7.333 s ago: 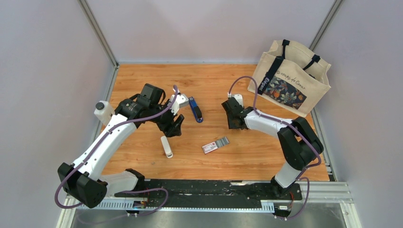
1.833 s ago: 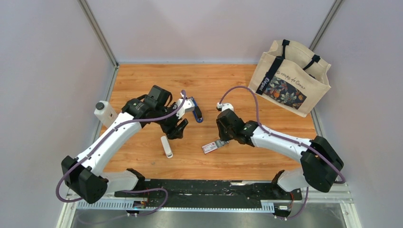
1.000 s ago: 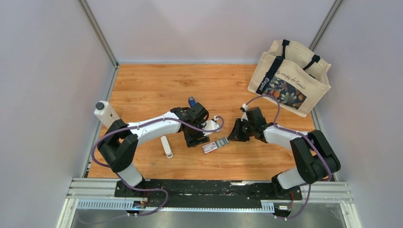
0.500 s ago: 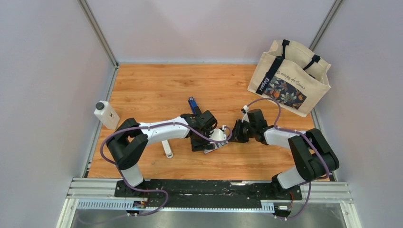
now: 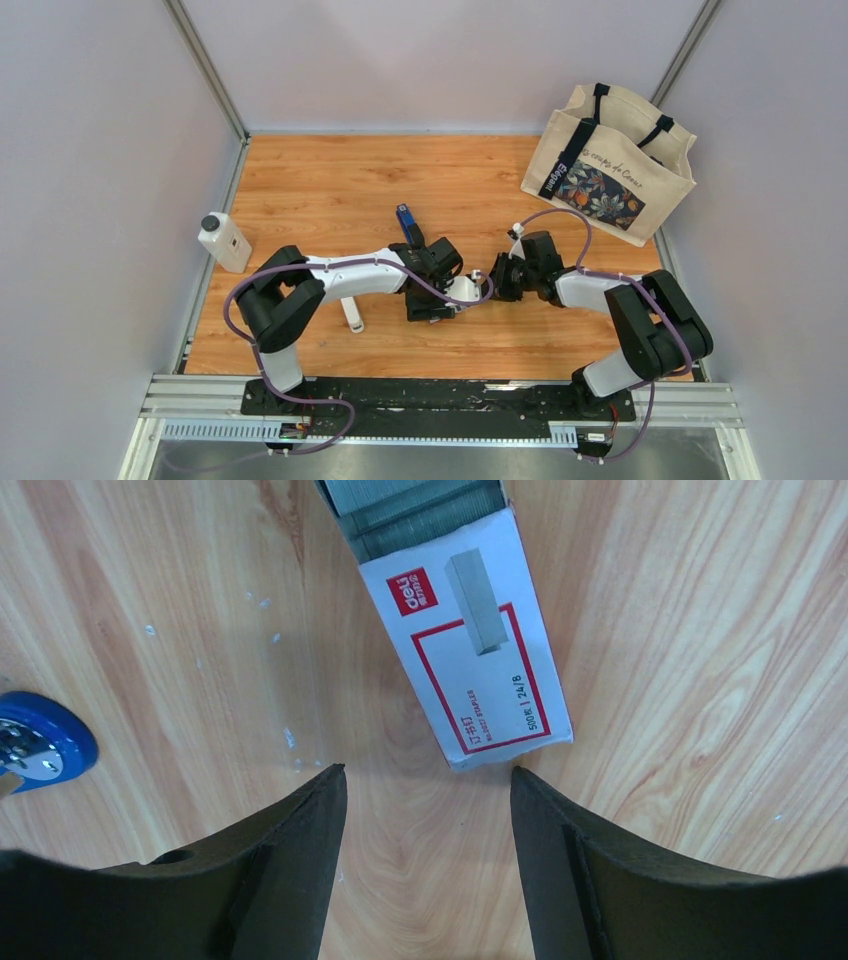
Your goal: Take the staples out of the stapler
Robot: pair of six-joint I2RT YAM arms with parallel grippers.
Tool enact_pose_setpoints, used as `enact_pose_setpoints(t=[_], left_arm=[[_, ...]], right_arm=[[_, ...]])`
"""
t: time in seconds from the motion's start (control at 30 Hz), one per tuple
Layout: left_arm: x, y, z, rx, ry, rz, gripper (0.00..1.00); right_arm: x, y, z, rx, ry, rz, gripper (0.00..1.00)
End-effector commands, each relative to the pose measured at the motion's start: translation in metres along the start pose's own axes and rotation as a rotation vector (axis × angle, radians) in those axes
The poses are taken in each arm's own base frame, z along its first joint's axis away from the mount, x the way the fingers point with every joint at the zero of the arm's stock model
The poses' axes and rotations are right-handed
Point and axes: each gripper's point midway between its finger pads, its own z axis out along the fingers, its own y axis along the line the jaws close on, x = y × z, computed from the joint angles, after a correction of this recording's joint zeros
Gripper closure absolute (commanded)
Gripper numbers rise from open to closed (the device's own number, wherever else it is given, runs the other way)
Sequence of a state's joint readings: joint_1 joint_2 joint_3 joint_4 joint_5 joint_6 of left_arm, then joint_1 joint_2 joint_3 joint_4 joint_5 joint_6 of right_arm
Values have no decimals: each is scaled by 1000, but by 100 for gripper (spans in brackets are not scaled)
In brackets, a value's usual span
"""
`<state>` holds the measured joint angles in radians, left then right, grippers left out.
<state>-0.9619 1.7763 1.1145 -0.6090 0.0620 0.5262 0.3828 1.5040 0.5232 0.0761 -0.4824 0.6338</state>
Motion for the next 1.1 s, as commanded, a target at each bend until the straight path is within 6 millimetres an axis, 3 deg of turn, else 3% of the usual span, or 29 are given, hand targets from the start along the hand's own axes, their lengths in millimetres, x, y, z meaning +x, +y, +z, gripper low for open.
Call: enact_pose_setpoints(t=[0.0,0.4,1.07], left_arm=[[-18,3,4,-12,-30,31,30],[-22,6,7,-18,-29,28,30],[-22,9,6,-27,-15,37,31]], right_arm=[[4,-1,1,-10,7,14,84],[14,8,3,-27,25,2,85],[46,35,23,-64,100,-30,85]])
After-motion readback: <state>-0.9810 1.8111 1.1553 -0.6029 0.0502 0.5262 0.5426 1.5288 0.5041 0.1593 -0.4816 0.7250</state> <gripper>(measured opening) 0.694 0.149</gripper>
